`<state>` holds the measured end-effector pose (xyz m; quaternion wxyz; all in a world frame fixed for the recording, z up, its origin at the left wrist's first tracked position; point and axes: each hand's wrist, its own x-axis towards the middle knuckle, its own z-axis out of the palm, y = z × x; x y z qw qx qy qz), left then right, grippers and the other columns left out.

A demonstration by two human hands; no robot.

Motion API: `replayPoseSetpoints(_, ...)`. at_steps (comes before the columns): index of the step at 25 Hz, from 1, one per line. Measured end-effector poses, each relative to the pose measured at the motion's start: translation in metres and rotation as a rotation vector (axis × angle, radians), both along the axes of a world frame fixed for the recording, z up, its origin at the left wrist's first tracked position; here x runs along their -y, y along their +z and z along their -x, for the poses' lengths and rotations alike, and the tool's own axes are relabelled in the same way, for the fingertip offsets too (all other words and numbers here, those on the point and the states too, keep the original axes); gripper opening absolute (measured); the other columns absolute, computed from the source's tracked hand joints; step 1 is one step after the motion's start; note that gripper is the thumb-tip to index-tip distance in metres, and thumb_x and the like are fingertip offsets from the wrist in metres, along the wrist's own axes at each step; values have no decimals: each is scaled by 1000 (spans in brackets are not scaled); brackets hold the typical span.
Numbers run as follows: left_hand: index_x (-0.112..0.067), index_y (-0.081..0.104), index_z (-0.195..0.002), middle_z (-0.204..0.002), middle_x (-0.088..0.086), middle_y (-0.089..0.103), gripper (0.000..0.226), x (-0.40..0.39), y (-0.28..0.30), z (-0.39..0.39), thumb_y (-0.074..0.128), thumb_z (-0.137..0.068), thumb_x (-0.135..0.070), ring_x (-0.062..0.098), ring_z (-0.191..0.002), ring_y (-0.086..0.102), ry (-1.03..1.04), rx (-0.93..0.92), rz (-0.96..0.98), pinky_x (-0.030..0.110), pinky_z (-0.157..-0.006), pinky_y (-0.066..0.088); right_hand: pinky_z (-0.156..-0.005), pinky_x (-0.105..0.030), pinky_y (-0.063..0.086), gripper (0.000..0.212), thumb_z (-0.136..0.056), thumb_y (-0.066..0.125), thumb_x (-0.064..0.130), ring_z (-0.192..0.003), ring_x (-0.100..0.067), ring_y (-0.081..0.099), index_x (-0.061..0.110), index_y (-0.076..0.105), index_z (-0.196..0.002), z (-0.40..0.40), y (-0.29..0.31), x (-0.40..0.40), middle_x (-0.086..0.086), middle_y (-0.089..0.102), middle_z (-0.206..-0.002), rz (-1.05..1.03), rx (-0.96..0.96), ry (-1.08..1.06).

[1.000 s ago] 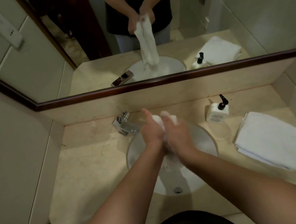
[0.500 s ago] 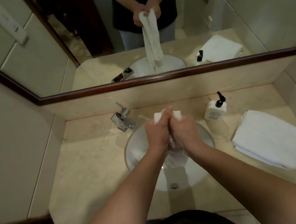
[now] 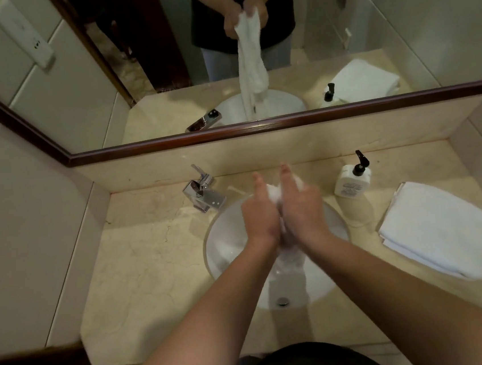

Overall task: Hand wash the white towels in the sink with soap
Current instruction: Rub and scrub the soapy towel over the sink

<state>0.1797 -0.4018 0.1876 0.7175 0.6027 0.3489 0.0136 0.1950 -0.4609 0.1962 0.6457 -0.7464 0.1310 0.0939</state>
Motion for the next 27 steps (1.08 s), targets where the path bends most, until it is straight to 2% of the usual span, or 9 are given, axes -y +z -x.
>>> replayPoseSetpoints(2,-12,60,-68,-70,9,63,61,3,2,0,40,-99,-62,22,-71,61,-7,1,-50,40,-73,51,-50,-23,44,55,-95,49,59,-49,-9,58,11,63,-73,-7,3,0,0,62,-60,-25,-42,-74)
replayPoseSetpoints(6,-7,65,-82,-76,10,69,63,-10,2,-8,40,-99,-62,26,-74,68,102,-101,52,30,-65,56,-49,-14,44,49,-97,51,51,-54,-1,63,11,68,-75,9,0,-9,0,67,-65,25,59,64)
replayPoseSetpoints(9,-2,68,-83,-85,16,73,71,-1,0,-1,40,-97,-66,33,-89,70,24,-36,-13,46,-82,57,-46,-18,42,48,-97,51,51,-48,-4,58,13,61,-69,-8,9,-5,0,63,-61,-35,-26,-77)
replayPoseSetpoints(12,-10,63,-75,-75,8,67,62,-13,5,-9,41,-98,-63,23,-72,65,137,-97,64,35,-70,53,-52,-20,45,53,-95,50,55,-59,-9,65,8,69,-79,10,0,-16,-3,68,-68,20,35,20)
replayPoseSetpoints(16,-11,67,-68,-75,10,72,71,-4,2,-2,40,-86,-75,31,-80,71,44,-20,-34,51,-85,57,-47,-15,42,50,-97,50,52,-46,1,59,11,64,-70,-7,6,-10,-1,64,-62,-30,-26,-72)
replayPoseSetpoints(20,-9,65,-86,-75,6,66,63,-14,6,-12,42,-96,-66,20,-69,64,138,-92,70,34,-69,54,-57,-19,50,46,-98,49,52,-61,-2,66,16,69,-78,8,1,-13,0,69,-71,42,41,86)
replayPoseSetpoints(23,-13,64,-73,-74,11,67,65,-4,1,-8,39,-95,-69,26,-73,67,8,-8,-69,42,-77,57,-51,-21,47,48,-98,50,51,-54,-8,62,16,61,-69,-9,12,-7,0,64,-63,-27,-36,-49)
replayPoseSetpoints(25,-12,66,-87,-88,11,68,64,-6,4,-11,37,-96,-68,27,-83,66,33,-44,-71,45,-82,56,-56,-23,49,48,-97,50,52,-59,-9,64,15,64,-71,-7,11,-10,1,66,-65,-20,-18,-49)
replayPoseSetpoints(27,-8,64,-107,-104,9,68,65,-14,7,-16,38,-96,-67,22,-90,65,98,-111,57,37,-80,55,-60,-27,52,47,-96,51,53,-64,-8,67,15,70,-76,6,7,-14,-1,70,-70,24,37,63)
